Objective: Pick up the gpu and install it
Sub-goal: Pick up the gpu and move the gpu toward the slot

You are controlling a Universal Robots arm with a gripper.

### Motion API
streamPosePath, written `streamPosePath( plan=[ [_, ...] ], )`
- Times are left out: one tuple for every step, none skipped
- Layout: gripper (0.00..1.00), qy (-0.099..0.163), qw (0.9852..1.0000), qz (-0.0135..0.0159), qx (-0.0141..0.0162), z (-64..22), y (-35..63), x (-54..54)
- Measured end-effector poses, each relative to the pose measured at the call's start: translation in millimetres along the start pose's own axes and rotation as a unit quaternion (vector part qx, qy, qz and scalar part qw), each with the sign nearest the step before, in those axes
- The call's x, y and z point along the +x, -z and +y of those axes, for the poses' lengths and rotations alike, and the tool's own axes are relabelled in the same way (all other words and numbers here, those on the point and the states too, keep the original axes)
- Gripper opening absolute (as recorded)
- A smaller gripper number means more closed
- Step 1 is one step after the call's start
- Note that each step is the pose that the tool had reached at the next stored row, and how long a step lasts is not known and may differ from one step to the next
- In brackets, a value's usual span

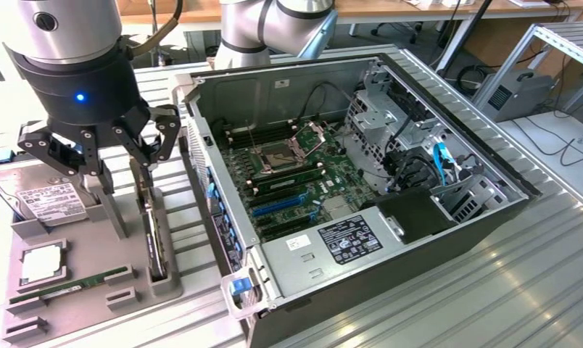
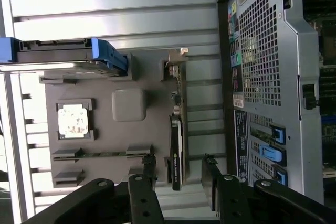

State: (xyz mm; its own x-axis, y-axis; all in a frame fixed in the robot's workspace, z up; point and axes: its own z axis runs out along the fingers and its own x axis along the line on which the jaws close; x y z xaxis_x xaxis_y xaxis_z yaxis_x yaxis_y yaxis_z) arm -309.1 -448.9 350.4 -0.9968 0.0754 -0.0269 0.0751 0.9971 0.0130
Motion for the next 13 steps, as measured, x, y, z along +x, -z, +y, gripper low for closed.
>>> streamPosePath(
  plan=[
    [0.48,0.000,1.0000,0.0000,0.0000,0.0,-0.3,0.0],
    [0.48,0.000,1.0000,0.0000,0.0000,0.0,-0.7,0.0],
    [0.48,0.000,1.0000,0.0000,0.0000,0.0,-1.0,0.0],
    [0.48,0.000,1.0000,0.0000,0.0000,0.0,-1.4,0.0],
    [0.48,0.000,1.0000,0.0000,0.0000,0.0,-1.7,0.0],
    [0.48,0.000,1.0000,0.0000,0.0000,0.0,-2.1,0.0],
    [0.48,0.000,1.0000,0.0000,0.0000,0.0,-2.5,0.1],
    [0.48,0.000,1.0000,0.0000,0.0000,0.0,-2.9,0.1],
    [0.48,0.000,1.0000,0.0000,0.0000,0.0,-3.3,0.1],
    [0.48,0.000,1.0000,0.0000,0.0000,0.0,-3.6,0.1],
    [0.48,0.000,1.0000,0.0000,0.0000,-0.1,-4.0,0.1],
    [0.48,0.000,1.0000,0.0000,0.0000,-0.1,-4.3,0.1],
    [0.48,0.000,1.0000,0.0000,0.0000,-0.1,-4.6,0.1]
  ],
)
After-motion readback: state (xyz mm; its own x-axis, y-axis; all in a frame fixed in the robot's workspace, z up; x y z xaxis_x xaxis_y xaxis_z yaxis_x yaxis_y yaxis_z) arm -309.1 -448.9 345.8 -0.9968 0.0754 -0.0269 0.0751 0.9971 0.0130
